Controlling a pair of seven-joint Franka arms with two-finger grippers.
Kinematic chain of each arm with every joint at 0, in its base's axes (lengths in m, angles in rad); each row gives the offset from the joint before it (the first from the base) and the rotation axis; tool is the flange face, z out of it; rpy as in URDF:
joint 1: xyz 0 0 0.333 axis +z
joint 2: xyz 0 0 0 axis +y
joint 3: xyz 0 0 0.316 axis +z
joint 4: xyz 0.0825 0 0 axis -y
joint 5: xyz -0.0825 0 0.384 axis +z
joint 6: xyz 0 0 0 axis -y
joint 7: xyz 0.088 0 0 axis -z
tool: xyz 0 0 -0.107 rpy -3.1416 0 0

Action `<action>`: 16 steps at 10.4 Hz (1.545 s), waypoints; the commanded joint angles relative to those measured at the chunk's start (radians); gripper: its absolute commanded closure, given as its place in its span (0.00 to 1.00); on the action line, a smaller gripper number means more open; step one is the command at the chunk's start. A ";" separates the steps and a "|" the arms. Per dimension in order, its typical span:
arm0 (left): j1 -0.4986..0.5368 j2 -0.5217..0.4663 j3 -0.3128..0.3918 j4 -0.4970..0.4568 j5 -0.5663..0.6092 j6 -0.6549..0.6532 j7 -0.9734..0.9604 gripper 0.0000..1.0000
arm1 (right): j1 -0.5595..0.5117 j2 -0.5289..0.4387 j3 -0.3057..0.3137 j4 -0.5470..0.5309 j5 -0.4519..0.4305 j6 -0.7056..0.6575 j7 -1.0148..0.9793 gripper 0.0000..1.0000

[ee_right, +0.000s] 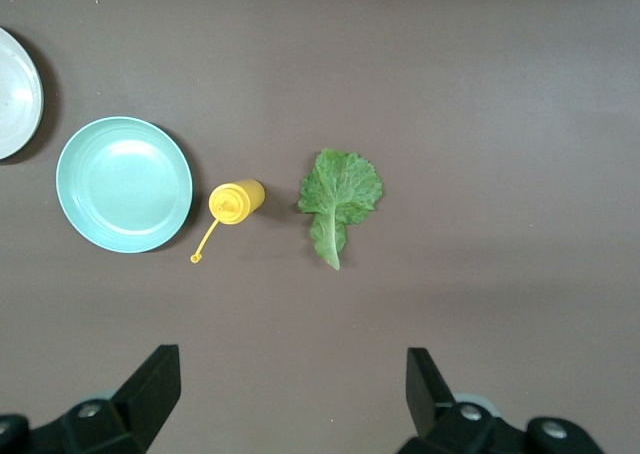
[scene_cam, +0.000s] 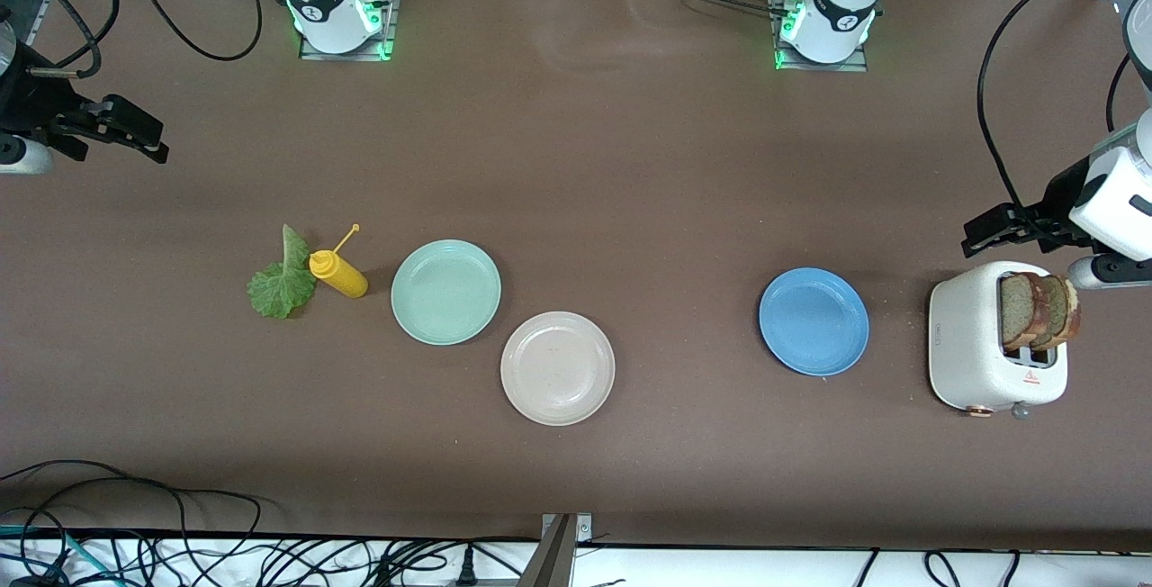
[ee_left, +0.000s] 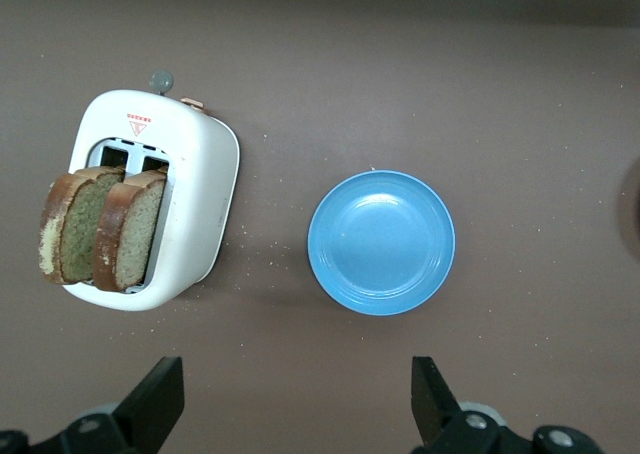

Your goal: Make sandwich on beige plate with both arms

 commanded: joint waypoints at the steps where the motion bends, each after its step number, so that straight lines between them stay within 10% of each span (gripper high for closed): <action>1: 0.004 -0.007 0.002 -0.010 -0.027 -0.007 0.030 0.00 | 0.005 -0.004 -0.002 0.014 -0.012 -0.020 0.015 0.00; 16: -0.006 -0.007 -0.002 -0.009 -0.025 -0.011 0.018 0.00 | 0.002 -0.004 0.000 0.040 -0.012 -0.034 0.013 0.00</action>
